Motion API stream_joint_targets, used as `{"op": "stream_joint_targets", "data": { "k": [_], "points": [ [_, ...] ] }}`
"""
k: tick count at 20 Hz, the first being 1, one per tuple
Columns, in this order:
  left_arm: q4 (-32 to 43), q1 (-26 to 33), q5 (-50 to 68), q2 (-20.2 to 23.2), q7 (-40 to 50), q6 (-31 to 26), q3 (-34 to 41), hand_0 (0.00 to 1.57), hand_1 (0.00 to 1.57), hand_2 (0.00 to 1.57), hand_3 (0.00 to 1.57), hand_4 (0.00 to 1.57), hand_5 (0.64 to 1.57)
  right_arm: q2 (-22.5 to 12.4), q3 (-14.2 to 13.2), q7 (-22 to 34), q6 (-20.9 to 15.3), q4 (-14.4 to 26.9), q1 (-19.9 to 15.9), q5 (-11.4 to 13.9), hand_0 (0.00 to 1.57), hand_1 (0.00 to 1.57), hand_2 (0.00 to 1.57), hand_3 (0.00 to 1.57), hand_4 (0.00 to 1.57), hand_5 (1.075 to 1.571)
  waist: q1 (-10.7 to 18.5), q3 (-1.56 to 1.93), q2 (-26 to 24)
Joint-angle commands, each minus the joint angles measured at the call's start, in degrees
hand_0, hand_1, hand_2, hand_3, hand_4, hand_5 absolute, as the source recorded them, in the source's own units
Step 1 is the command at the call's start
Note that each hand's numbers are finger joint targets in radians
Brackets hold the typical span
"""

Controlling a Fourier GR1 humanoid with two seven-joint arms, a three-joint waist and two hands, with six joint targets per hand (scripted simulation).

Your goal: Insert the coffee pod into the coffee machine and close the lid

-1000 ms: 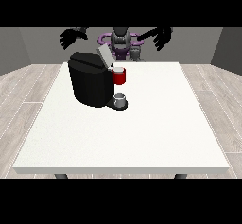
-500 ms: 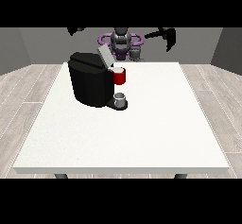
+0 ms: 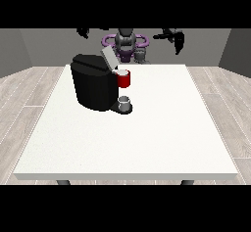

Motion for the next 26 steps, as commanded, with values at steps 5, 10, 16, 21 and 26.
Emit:
{"op": "stream_joint_targets", "data": {
  "k": [5,10,16,21,26],
  "points": [
    [-11.84,5.14,3.88,-1.83,3.87,-0.12,-3.64,0.00,0.00,0.00,0.00,0.11,1.571,3.76,0.86,-2.00,-0.92,5.03,-3.66,1.08,0.00,0.00,0.00,0.00,0.00,1.571,1.51,0.01,4.02],
    [-17.48,10.95,6.26,-0.95,4.81,1.53,-4.65,0.00,0.00,0.00,0.00,0.00,1.571,-0.43,-3.39,-1.20,3.80,9.12,-7.04,-2.30,0.00,0.00,0.00,0.00,0.00,1.571,1.38,0.01,5.68],
    [-26.28,10.74,10.54,-0.46,10.91,2.25,-7.37,0.00,0.00,0.00,0.00,0.00,1.571,1.05,-4.52,-6.19,1.37,16.51,-12.19,-0.37,0.00,0.00,0.00,0.00,0.00,1.571,1.98,0.02,10.09],
    [-26.26,18.16,10.43,0.96,8.28,1.14,-7.95,0.00,0.00,0.00,0.00,0.00,1.571,0.06,-3.25,-0.74,2.05,15.30,-14.64,0.44,0.00,0.00,0.00,0.00,0.00,1.571,0.35,-0.01,9.04],
    [-29.25,15.04,11.25,1.94,9.75,4.68,-7.38,0.00,0.00,0.00,0.00,0.00,1.571,2.67,-0.19,-5.00,1.80,17.67,-16.28,3.65,0.00,0.00,0.00,0.00,0.00,1.571,-1.32,0.00,11.58]
  ]
}}
